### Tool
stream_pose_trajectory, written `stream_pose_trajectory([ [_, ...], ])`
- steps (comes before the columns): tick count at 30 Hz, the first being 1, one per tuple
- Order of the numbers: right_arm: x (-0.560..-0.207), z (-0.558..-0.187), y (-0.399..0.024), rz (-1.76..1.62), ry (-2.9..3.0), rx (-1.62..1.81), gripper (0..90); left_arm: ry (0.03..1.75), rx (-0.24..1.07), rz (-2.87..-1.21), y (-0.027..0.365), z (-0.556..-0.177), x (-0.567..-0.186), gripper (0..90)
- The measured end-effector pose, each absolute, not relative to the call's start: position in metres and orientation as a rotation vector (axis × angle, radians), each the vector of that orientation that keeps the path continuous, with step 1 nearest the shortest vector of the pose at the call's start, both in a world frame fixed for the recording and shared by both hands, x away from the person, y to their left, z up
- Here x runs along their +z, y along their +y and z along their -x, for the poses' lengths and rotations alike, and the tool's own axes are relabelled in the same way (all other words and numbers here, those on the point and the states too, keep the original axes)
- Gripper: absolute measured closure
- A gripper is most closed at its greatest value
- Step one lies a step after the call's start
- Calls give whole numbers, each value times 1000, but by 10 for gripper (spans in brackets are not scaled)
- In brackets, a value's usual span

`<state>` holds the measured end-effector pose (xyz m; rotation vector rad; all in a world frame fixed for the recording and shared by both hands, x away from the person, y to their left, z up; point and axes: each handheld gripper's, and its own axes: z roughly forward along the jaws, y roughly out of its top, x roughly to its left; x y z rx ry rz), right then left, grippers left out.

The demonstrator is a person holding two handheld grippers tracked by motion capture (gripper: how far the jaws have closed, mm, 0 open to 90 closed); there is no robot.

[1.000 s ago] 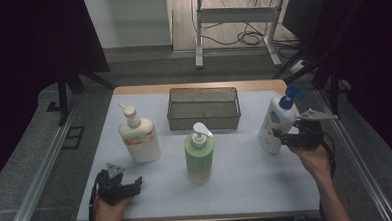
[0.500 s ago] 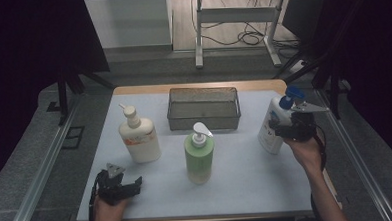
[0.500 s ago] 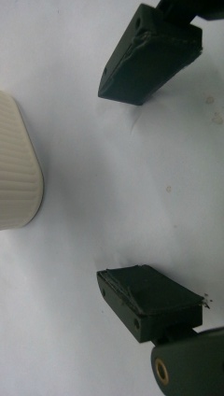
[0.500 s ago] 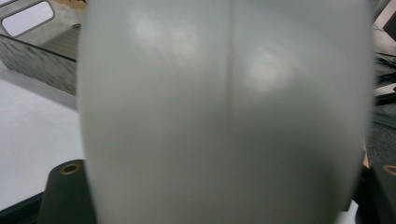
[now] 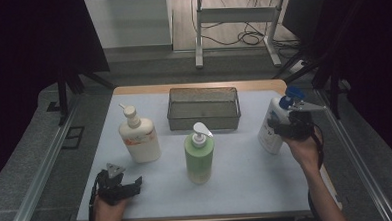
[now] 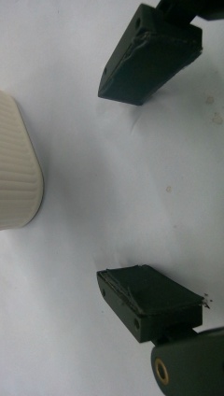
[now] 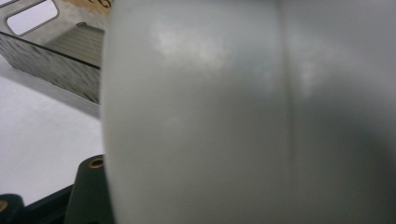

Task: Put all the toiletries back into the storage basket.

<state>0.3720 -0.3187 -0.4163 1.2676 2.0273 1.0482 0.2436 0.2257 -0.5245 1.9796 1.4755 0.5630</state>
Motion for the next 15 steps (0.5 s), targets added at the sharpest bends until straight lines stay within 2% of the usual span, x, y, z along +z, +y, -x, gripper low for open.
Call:
stream_pose_trajectory([
  [10,-410,-372,-319,-1264,2079,1046,375,1476,562,-1979,226,-244,-525,118],
  [15,-394,-366,-315,-1215,2093,1083,376,1476,563,-1979,226,-244,-525,118],
])
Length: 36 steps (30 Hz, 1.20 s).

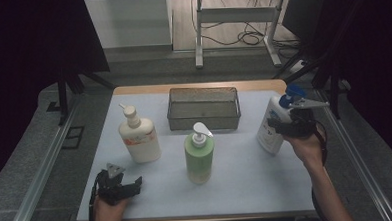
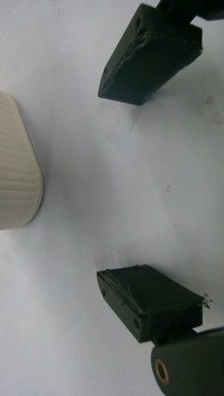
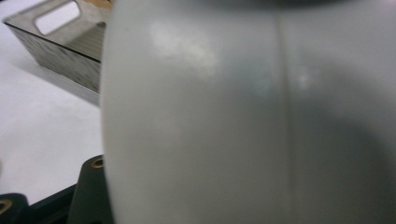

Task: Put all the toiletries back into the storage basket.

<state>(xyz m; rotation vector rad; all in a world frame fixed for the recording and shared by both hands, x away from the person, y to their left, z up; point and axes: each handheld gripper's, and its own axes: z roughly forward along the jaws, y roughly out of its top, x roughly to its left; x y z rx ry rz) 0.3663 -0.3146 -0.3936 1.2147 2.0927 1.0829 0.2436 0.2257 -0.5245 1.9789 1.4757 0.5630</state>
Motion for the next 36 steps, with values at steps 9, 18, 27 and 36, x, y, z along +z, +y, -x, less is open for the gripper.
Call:
stream_pose_trajectory([
  [9,-369,-359,-305,-1157,2118,1148,376,1476,563,-1979,226,-244,-525,118],
  [18,-351,-355,-291,-1104,2167,1191,376,1477,563,-1977,226,-244,-525,118],
  [27,-338,-356,-276,-1057,2191,1196,377,1477,563,-1977,226,-244,-525,118],
  [36,-326,-356,-260,-1017,2208,1207,378,1477,562,-1976,226,-244,-525,117],
])
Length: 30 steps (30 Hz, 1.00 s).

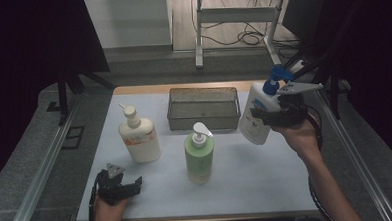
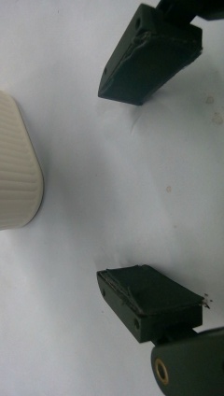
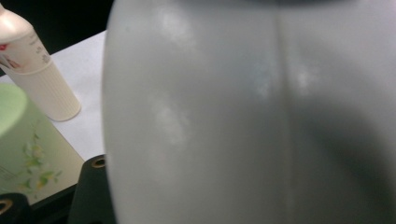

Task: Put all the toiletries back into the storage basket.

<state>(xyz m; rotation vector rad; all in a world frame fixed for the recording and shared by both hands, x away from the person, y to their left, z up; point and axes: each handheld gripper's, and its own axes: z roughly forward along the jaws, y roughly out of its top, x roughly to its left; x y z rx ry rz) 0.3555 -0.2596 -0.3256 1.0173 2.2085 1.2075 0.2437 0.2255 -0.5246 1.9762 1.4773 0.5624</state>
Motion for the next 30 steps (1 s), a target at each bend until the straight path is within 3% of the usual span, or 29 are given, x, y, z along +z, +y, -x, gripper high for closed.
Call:
stream_pose_trajectory([
  [30,-309,-393,-184,-967,2217,1256,379,1476,563,-1973,225,-244,-525,118],
])
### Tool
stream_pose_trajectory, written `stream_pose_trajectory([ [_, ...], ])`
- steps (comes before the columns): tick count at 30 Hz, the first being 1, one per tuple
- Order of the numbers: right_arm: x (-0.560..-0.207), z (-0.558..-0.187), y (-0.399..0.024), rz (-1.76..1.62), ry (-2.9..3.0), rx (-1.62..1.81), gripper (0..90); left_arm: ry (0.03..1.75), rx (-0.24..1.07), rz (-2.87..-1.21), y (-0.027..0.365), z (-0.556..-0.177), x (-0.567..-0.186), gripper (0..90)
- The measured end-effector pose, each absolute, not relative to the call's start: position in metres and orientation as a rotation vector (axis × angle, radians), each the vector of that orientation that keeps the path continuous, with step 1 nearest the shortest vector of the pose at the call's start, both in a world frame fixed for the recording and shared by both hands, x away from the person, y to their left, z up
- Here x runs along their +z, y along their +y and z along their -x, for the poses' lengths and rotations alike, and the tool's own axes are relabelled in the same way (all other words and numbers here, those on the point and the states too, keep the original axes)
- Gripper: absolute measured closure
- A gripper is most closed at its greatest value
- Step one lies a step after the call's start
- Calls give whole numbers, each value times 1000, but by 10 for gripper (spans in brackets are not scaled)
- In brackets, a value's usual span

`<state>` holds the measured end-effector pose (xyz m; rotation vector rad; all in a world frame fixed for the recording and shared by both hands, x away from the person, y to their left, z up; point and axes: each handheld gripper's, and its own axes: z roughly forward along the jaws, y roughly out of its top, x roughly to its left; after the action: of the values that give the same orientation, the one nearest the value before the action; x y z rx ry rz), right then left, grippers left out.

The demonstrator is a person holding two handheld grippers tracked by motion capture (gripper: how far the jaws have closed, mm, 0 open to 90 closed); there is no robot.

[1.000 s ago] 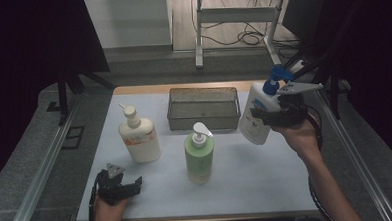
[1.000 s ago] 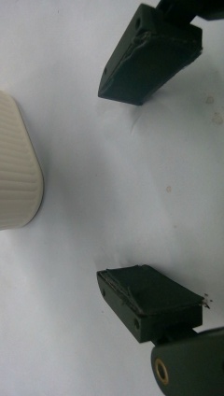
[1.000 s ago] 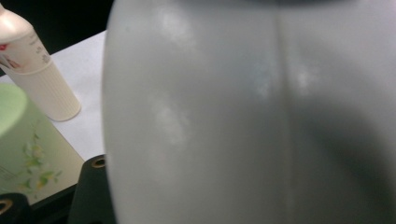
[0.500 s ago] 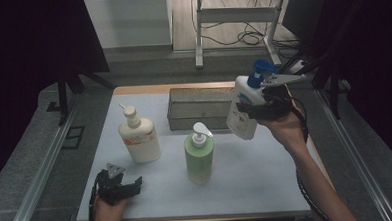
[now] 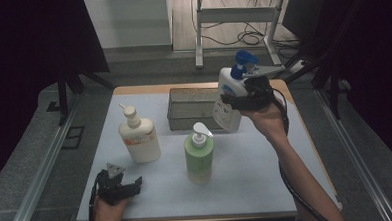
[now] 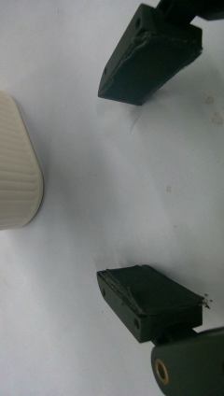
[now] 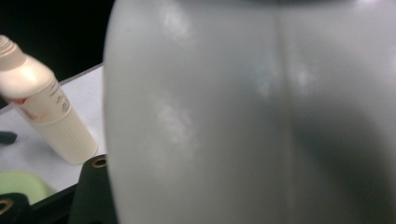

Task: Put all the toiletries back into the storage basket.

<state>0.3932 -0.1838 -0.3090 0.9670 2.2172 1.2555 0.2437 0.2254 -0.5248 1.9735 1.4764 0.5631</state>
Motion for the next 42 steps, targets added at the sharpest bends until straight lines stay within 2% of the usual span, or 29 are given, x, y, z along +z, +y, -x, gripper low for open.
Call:
stream_pose_trajectory([
  [28,-315,-443,-118,-1000,2157,1258,381,1479,562,-1974,225,-244,-525,117],
  [42,-334,-471,-92,-1048,2123,1255,382,1480,558,-1974,225,-244,-525,116],
])
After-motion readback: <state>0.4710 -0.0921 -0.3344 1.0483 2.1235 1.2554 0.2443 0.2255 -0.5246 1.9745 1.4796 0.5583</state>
